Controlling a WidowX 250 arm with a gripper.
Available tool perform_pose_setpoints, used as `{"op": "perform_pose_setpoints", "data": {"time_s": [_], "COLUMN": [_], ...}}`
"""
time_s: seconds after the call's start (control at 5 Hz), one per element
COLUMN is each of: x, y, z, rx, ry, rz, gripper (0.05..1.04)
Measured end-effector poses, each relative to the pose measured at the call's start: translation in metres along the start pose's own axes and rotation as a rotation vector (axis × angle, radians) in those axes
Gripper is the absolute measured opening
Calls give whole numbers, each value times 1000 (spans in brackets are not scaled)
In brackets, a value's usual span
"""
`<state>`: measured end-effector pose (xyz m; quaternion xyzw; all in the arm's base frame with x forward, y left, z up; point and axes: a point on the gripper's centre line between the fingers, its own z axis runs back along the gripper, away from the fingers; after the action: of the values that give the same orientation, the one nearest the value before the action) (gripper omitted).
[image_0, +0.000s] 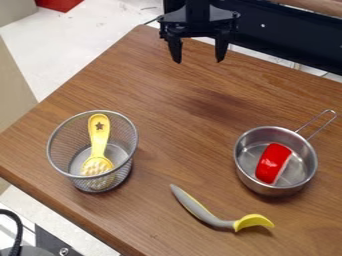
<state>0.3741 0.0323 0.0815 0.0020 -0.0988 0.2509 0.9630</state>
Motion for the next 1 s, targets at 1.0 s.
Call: {"op": "perform_pose_setpoints", "data": {"time_s": [1.0], "x": [-34], "y": [-66], "z": [1], "rx": [-53], "ry": [47], "rz": [-297], "gripper": [999]}}
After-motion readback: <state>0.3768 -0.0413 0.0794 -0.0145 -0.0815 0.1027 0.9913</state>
